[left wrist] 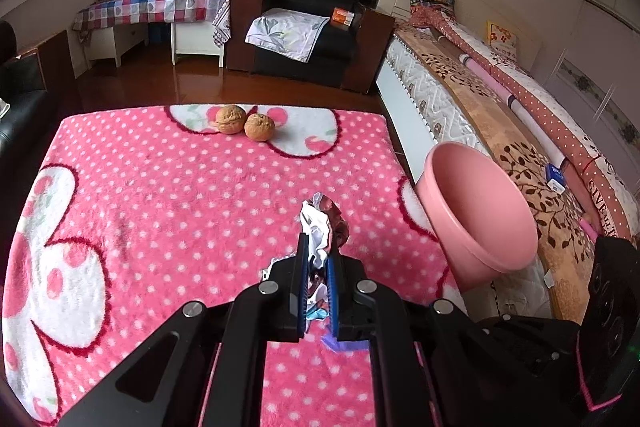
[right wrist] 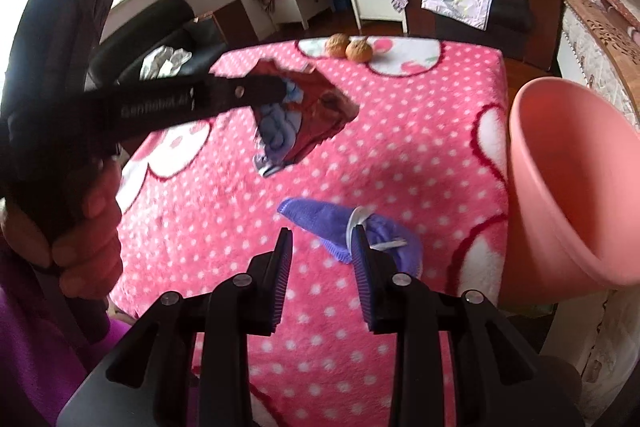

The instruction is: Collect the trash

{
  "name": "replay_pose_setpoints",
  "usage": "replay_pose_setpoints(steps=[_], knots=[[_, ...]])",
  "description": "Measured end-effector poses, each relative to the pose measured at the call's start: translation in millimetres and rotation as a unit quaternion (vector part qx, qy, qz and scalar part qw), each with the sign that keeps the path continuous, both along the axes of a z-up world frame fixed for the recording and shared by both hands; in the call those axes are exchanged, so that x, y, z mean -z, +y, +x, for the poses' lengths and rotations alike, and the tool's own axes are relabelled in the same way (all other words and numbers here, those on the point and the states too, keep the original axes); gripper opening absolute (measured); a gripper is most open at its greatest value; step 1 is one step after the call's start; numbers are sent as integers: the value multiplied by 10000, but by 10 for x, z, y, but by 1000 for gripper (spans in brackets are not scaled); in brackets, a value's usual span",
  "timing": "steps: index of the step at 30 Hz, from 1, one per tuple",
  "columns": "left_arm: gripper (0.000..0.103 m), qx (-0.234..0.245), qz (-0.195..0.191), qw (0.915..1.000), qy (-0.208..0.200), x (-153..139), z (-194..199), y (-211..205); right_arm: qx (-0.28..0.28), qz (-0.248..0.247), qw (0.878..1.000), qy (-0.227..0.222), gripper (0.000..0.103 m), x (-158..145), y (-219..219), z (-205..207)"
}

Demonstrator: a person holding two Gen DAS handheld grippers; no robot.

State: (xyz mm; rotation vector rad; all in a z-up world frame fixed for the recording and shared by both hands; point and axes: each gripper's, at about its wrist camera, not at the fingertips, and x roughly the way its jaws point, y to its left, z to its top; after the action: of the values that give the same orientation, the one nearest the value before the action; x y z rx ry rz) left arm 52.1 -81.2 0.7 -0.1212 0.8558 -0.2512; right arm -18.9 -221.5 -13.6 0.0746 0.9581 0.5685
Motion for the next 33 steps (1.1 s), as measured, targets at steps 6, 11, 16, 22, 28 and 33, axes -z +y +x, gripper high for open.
replay_pose_setpoints(steps=[6, 11, 16, 22, 28, 33], knots=[[7, -40, 12, 10000, -37, -43, -4, 3, 208, 209, 9994, -199, 31, -82, -113, 12], [7, -11, 24, 9999, -111, -85, -1, -15, 440, 339, 9972, -493, 31, -195, -230, 7], [7, 74, 35, 9996, -254, -192, 51, -107, 799, 501, 9931, -695, 31, -296, -418, 31], [7, 271, 29, 9988, -404, -304, 103, -314, 1214, 517, 9878, -822, 31, -372, -691, 80], [7, 528, 32, 9970, -559, -397, 152, -569, 1671, 560, 9799, -936, 31, -428, -983, 112], [7, 769, 41, 9947, -683, -467, 185, -786, 2119, 614, 9698, -1043, 31, -462, -1243, 112]])
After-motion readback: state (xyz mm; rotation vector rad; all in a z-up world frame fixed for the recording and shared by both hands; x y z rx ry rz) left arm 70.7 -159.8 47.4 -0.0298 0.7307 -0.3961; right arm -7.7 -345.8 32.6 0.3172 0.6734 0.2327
